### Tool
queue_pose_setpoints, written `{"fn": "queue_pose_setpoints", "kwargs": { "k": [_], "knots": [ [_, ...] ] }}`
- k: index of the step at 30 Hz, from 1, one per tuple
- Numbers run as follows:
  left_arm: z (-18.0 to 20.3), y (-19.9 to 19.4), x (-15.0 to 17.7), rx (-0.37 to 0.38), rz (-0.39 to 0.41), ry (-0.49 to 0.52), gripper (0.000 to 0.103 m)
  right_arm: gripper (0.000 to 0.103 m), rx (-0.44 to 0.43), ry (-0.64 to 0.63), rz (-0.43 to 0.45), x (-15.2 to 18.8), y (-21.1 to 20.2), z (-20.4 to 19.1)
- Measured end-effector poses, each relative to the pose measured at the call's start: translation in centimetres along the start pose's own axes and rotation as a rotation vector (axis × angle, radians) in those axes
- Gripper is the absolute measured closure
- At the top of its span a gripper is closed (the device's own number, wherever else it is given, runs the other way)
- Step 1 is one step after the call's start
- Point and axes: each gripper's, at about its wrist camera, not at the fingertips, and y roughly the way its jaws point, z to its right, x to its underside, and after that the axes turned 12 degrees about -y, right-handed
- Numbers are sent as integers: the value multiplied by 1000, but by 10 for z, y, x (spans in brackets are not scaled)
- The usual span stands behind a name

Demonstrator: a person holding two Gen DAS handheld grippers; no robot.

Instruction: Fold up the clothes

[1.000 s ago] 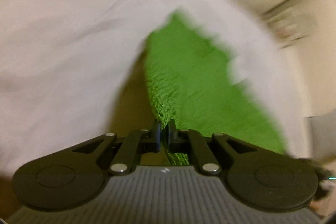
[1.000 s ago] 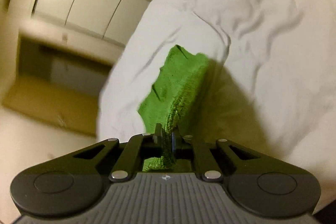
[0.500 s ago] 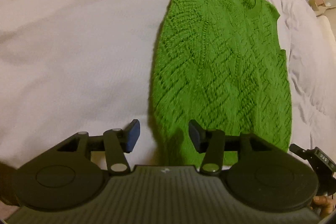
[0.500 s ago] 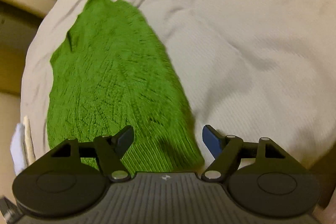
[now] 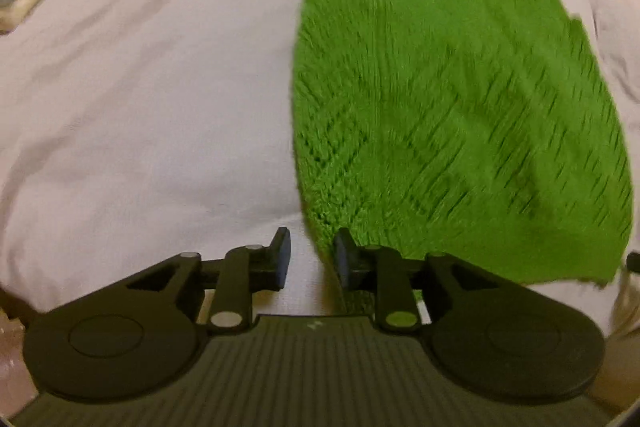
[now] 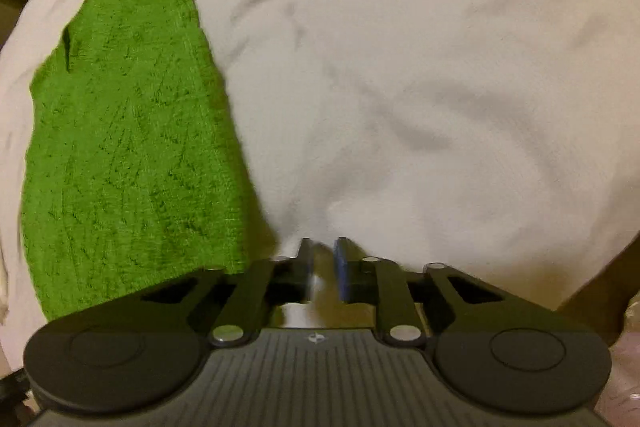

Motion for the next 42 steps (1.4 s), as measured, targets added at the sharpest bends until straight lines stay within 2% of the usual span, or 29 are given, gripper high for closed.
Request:
{"fn": "queue_pose_setpoints", "kwargs": {
  "k": [2,4,7,11,14,19,24,30,34,35,37,38,42],
  "knots": [
    [9,-16,-2,16,28,9,85,66,-4,-71,23,-7,-14,-7],
    [23,-27,-5,34,57,40,84,61,-30,-157,39,-19,-21,-24],
    [57,-19,-16,51,64,90,83,61,-105,-280,28,-38,-13,-57],
    [94,0,-37,71,42,115,82,61,-158,-350,-2,-60,2,-90],
    [106,19,-58,82,22,135,76,61,-145,-387,-29,-85,26,-109],
    [109,57,-101,52,-52,164,76,61,-113,-400,-71,-121,62,-122],
    [120,74,-149,70,-64,169,74,61,-113,-386,10,-176,69,-135],
    [151,94,-188,76,-42,172,74,61,-127,-477,138,-241,81,-143],
    [171,101,-201,88,-22,167,71,62,-154,-536,161,-272,105,-143],
    [174,103,-203,92,-18,163,70,71,-158,-555,164,-278,110,-144],
    [180,107,-208,88,-14,156,70,83,-156,-579,160,-288,118,-143],
    [182,108,-209,87,-13,151,70,83,-154,-590,157,-293,122,-142],
    [186,114,-215,85,-18,132,70,80,-251,-570,130,-308,133,-132]
  ]
}}
